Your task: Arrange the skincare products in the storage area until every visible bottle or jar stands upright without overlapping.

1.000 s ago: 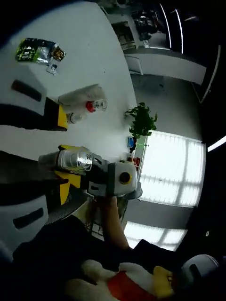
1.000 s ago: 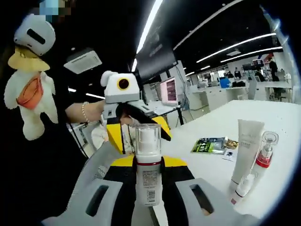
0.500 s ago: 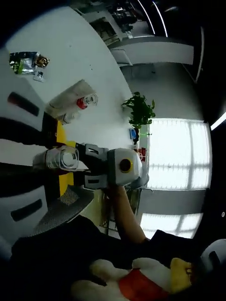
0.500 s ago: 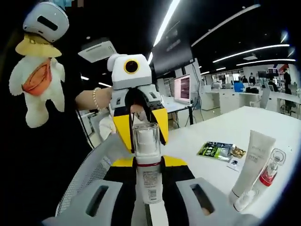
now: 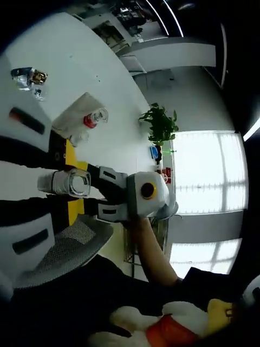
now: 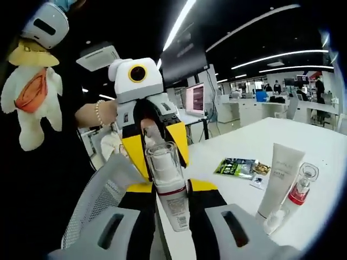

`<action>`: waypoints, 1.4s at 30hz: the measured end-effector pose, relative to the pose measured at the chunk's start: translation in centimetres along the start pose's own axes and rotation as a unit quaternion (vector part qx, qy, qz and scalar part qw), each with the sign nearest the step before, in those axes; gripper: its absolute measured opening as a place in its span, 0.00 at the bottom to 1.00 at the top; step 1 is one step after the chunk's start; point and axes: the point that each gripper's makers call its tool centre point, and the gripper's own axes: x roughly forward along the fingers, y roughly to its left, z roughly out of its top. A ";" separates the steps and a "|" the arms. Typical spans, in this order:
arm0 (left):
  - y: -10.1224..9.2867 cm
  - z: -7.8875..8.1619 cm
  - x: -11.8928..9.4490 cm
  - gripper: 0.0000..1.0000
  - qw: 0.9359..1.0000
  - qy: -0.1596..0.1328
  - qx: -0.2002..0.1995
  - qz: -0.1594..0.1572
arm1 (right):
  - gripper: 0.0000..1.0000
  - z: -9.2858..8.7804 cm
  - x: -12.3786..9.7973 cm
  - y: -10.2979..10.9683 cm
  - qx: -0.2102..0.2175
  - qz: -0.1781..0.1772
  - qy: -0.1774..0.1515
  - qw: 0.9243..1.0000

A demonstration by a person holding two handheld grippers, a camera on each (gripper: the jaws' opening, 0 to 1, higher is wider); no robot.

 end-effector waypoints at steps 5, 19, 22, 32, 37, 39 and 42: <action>0.4 -0.9 1.0 0.22 1.000 0.008 0.006 -0.001 | 0.35 -0.9 -0.2 -0.8 0.007 -0.034 0.010 0.999; 2.0 -4.2 3.3 0.22 0.999 0.031 0.013 -0.001 | 0.60 -3.5 -1.9 -2.0 0.031 -0.090 0.032 0.995; 2.4 -4.6 3.7 0.22 0.999 0.030 0.011 0.006 | 0.63 -4.0 -2.3 -2.2 0.032 -0.101 0.040 0.993; 4.0 -6.0 5.4 0.22 1.000 0.027 -0.008 0.013 | 0.83 -4.8 -3.3 -3.3 0.039 -0.156 0.048 0.986; 5.2 -6.5 6.3 0.22 0.999 0.031 -0.006 0.017 | 0.91 -5.4 -4.0 -3.7 0.043 -0.180 0.058 0.981; 5.6 -6.6 6.5 0.22 0.999 0.032 -0.007 0.019 | 0.96 -5.6 -4.4 -4.2 0.046 -0.196 0.056 0.978; 6.5 -6.9 6.9 0.22 0.999 0.033 -0.011 0.022 | 1.00 -6.0 -5.2 -5.1 0.054 -0.229 0.051 0.971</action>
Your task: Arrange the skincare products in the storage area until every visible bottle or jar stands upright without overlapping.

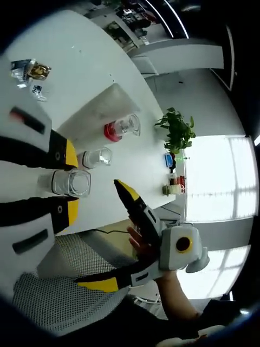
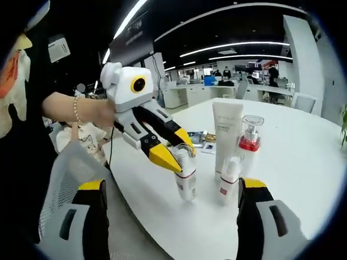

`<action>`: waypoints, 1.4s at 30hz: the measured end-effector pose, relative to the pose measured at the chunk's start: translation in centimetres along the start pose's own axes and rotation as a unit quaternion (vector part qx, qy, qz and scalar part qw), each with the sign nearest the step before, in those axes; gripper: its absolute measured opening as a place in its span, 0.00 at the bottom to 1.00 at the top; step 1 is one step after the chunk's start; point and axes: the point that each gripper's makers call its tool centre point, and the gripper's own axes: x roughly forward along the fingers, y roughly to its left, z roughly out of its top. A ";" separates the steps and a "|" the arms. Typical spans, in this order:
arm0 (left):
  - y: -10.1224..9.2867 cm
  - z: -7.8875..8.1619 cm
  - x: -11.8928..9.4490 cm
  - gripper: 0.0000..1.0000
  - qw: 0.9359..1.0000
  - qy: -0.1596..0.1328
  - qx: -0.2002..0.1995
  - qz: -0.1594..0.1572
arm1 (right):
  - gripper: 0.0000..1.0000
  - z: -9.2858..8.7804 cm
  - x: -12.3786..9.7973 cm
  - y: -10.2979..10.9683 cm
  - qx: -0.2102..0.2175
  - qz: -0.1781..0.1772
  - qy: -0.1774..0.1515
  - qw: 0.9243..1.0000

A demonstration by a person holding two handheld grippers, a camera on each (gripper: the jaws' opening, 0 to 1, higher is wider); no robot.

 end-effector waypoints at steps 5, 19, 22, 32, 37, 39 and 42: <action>1.4 -0.6 0.5 0.22 1.000 0.002 -0.002 0.004 | 1.00 -0.3 0.0 -1.1 0.000 -0.027 0.002 1.000; 3.6 -0.7 2.4 0.22 1.000 -0.003 -0.007 0.010 | 1.00 -1.1 -0.1 -2.9 0.012 -0.061 0.005 0.998; 3.7 -0.7 2.7 0.22 1.000 -0.005 -0.008 0.009 | 1.00 -1.3 0.0 -2.8 0.009 -0.060 0.009 0.998; 4.1 -0.6 3.7 0.22 1.000 -0.011 -0.010 0.010 | 1.00 -1.6 0.1 -2.9 0.006 -0.062 0.017 0.998; 4.4 -0.6 3.8 0.21 1.000 -0.009 -0.011 0.012 | 1.00 -1.7 0.1 -2.9 0.007 -0.061 0.018 0.998; 4.4 -0.6 3.9 0.20 1.000 -0.009 -0.012 0.012 | 1.00 -1.8 0.2 -2.9 0.006 -0.062 0.021 0.998; 4.4 -0.7 3.9 0.20 1.000 -0.009 -0.013 0.009 | 1.00 -1.8 0.2 -2.9 0.006 -0.061 0.021 0.998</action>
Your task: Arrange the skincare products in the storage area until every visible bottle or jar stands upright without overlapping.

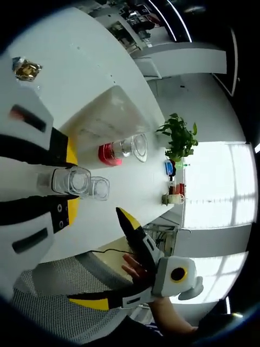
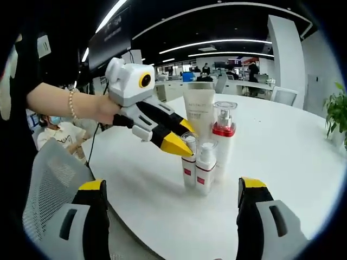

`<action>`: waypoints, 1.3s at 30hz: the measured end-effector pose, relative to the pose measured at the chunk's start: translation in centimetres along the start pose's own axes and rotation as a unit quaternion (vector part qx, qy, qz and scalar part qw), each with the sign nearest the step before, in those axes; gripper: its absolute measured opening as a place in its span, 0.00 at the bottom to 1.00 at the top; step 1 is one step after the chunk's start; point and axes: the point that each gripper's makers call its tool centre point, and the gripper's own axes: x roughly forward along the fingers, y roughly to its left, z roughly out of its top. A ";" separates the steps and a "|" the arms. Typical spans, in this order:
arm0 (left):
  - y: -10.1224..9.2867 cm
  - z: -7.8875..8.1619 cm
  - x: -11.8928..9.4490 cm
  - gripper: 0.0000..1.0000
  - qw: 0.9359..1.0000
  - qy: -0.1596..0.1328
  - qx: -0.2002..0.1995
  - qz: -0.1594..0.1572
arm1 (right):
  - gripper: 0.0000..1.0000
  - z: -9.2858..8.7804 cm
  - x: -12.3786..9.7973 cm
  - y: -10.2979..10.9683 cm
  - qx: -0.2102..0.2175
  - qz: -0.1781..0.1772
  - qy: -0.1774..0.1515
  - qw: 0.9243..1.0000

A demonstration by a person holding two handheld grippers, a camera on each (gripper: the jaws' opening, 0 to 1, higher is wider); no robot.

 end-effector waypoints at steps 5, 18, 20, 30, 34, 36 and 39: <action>-0.2 0.1 0.0 0.20 1.000 0.001 -0.001 -0.003 | 1.00 -0.1 0.0 -0.1 -0.001 0.000 0.001 1.000; -0.5 0.0 -0.1 0.27 1.000 0.003 -0.003 -0.005 | 1.00 -0.2 0.1 0.1 0.000 0.002 0.005 1.000; -0.6 0.0 -0.2 0.28 1.000 0.003 -0.003 -0.004 | 1.00 -0.2 0.1 0.1 0.000 0.001 0.006 1.000; -0.9 -0.2 -1.5 0.30 1.000 0.005 -0.006 0.005 | 1.00 0.0 0.1 -0.2 -0.001 -0.006 0.000 1.000; -0.9 -0.5 -2.2 0.31 1.000 0.007 -0.015 0.013 | 1.00 0.0 0.2 -0.2 0.005 -0.003 -0.001 1.000; -1.1 -0.7 -2.5 0.32 1.000 0.008 -0.021 0.017 | 1.00 0.1 0.2 -0.3 0.013 -0.004 -0.005 1.000; -1.2 -1.4 -3.4 0.33 0.999 0.013 -0.029 0.028 | 1.00 0.3 0.0 -0.8 0.024 -0.010 -0.013 1.000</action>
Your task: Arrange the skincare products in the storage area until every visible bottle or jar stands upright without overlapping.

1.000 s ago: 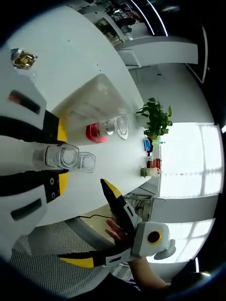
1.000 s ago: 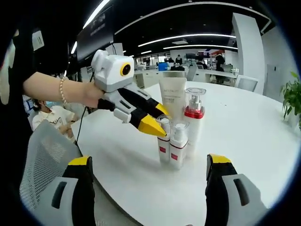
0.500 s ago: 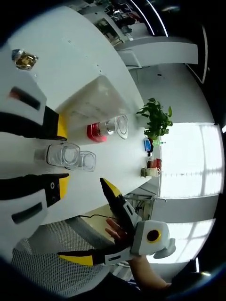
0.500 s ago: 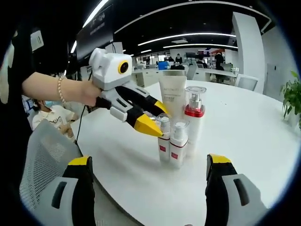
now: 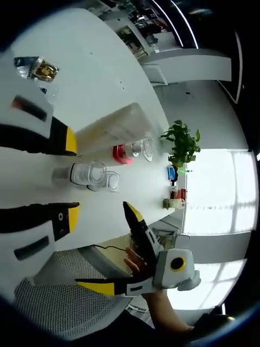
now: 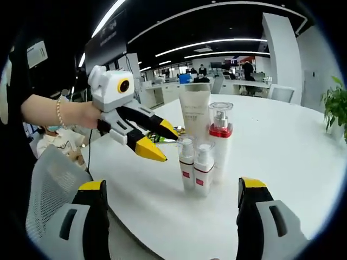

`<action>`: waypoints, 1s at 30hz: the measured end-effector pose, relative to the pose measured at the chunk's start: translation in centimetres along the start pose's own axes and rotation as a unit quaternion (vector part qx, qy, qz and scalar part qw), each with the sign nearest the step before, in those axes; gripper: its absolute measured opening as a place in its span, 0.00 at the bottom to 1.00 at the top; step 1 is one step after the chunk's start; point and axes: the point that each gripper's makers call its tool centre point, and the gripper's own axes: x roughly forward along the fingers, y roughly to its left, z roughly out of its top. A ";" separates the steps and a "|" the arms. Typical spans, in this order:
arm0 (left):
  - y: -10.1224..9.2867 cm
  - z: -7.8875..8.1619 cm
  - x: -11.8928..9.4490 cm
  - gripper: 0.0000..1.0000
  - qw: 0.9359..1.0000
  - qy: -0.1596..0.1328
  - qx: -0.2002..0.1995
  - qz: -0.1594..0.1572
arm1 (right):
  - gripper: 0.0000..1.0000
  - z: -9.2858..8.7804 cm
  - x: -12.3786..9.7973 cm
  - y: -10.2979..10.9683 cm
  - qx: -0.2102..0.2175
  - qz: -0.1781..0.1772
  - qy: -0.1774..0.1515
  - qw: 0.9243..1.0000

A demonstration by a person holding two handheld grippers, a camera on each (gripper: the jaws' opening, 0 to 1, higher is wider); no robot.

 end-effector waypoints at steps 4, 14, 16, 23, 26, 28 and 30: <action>0.1 -1.3 -1.4 0.38 0.999 0.011 -0.019 0.030 | 1.00 0.0 -0.1 -0.2 0.007 -0.006 -0.003 1.000; 0.7 -4.5 -4.8 0.51 0.993 0.020 -0.077 0.087 | 1.00 -0.3 0.2 0.1 0.011 0.005 0.005 1.000; 0.7 -4.8 -5.5 0.54 0.991 0.017 -0.091 0.100 | 1.00 -0.4 0.2 0.1 0.013 0.007 0.006 1.000; 0.4 -5.7 -8.0 0.61 0.981 0.002 -0.137 0.135 | 1.00 -0.3 0.1 0.1 0.014 0.008 0.004 1.000; -0.3 -6.3 -8.9 0.65 0.977 -0.002 -0.155 0.148 | 1.00 -0.6 0.2 0.7 0.004 0.020 0.012 1.000; -0.5 -6.8 -9.6 0.66 0.971 0.000 -0.176 0.162 | 1.00 -0.7 0.3 1.1 -0.002 0.026 0.016 1.000; -0.7 -6.9 -10.4 0.68 0.965 -0.013 -0.192 0.179 | 1.00 -0.7 0.3 1.4 -0.006 0.030 0.018 0.999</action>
